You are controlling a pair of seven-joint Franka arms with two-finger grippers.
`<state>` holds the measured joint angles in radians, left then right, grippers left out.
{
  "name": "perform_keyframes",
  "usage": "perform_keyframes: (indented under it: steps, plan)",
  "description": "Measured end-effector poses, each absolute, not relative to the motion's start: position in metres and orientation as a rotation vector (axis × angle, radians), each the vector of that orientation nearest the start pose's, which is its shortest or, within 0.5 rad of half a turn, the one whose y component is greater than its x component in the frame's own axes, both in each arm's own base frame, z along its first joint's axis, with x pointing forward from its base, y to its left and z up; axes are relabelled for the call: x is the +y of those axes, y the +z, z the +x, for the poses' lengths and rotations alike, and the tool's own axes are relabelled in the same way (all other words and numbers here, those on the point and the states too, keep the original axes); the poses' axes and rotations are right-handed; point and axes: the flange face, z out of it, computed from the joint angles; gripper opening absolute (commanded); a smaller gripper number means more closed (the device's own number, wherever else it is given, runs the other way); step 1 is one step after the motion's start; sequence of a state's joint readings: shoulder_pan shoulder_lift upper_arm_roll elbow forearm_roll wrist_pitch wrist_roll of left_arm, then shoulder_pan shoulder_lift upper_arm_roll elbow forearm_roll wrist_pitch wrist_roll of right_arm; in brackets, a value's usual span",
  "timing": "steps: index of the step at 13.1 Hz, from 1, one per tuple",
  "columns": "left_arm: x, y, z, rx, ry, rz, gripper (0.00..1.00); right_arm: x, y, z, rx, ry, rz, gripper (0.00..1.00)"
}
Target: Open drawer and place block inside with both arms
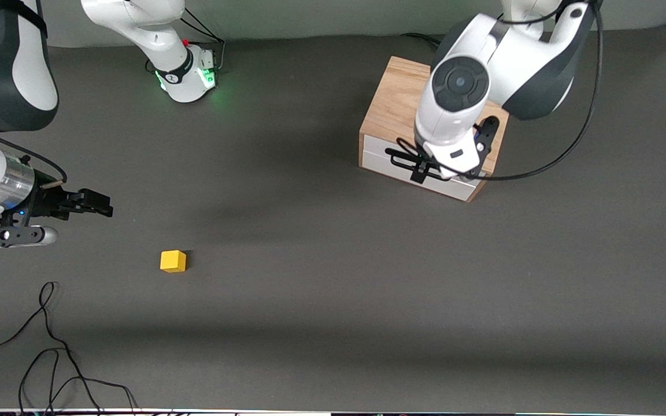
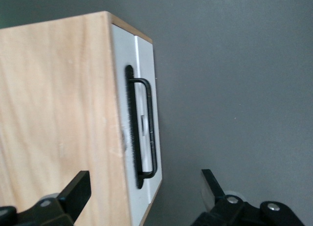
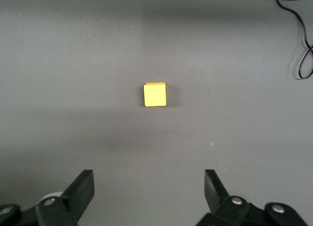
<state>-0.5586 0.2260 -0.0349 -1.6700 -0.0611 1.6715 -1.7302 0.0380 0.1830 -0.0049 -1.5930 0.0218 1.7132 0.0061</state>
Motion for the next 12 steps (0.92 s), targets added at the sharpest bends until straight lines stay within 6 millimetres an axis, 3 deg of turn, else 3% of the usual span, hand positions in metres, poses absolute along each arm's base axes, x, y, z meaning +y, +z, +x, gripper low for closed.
perform_keyframes:
  steps: [5, 9, 12]
  plan:
    - [-0.347, 0.374, 0.514, -1.620, 0.230, -2.459, 1.00, 0.023, 0.495, 0.624, -0.035, 0.108, -3.121, 1.00]
    - [-0.341, 0.340, 0.505, -1.616, 0.237, -2.442, 1.00, 0.023, 0.469, 0.632, -0.034, 0.145, -3.120, 1.00]
    - [-0.339, 0.325, 0.498, -1.610, 0.238, -2.440, 1.00, 0.023, 0.464, 0.633, -0.034, 0.157, -3.121, 1.00]
